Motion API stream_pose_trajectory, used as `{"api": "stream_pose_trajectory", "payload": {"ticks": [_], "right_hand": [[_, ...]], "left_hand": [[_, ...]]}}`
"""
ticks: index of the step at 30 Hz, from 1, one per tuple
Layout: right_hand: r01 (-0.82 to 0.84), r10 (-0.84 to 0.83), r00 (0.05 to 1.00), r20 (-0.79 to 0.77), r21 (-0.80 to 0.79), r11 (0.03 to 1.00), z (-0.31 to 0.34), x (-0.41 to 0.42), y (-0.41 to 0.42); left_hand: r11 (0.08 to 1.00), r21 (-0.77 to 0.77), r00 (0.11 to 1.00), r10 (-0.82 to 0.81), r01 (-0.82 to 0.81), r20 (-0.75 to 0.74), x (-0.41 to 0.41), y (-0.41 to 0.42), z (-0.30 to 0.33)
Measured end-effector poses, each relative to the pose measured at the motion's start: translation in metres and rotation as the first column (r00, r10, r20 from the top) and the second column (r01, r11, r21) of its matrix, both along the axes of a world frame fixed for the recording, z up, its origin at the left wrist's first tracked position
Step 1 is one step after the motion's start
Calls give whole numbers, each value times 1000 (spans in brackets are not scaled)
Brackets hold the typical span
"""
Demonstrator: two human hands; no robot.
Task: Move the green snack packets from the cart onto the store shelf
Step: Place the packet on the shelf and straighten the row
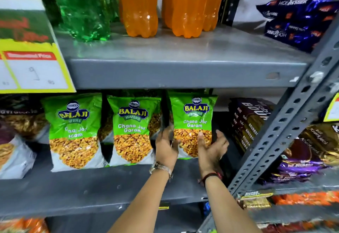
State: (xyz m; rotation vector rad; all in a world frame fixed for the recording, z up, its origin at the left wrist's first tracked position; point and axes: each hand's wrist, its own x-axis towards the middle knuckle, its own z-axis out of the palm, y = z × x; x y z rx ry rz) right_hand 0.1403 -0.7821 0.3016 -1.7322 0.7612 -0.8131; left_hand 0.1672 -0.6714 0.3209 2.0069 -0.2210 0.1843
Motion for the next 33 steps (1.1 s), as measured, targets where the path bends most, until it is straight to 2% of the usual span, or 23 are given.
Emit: {"api": "stream_pose_trajectory", "payload": {"ticks": [1,3,5,7,8,10,13,16,21,24,28,30,33], "right_hand": [[16,-16,1000,17,-40,999,7,-2,16],[-106,111,993,47,-105,989,11,-4,45],[-280,283,959,-1,-157,947,7,0,72],[-433,428,901,-67,-137,891,0,10,92],[-498,491,867,-85,-88,863,-4,15,99],[-618,612,777,-151,4,786,-14,25,109],[-720,703,665,-251,37,693,-24,30,118],[-705,680,675,-287,24,709,-23,34,123],[-685,663,689,-292,37,728,-11,30,110],[-654,635,731,-251,12,757,-16,33,94],[-657,644,722,-251,42,753,-22,35,89],[-622,611,767,-199,7,783,-22,33,93],[-455,460,888,9,-130,881,-14,25,108]], "left_hand": [[999,40,998,-30,28,58,-3,12,4],[997,76,986,-29,17,163,-4,38,7],[993,54,964,91,-107,250,1,71,4],[968,11,932,237,-250,276,7,104,0],[958,-11,929,279,-285,244,10,116,-4],[960,-39,957,280,-278,71,15,133,-12],[990,-34,985,130,-135,-118,22,141,-25],[999,-33,979,11,-18,-204,28,141,-35],[999,-52,975,-6,-6,-223,32,132,-38],[997,-71,974,-39,23,-223,30,118,-34],[993,-109,974,-69,46,-218,29,115,-32],[998,-55,983,-40,31,-180,28,118,-30],[980,40,978,193,-196,75,24,129,-21]]}}
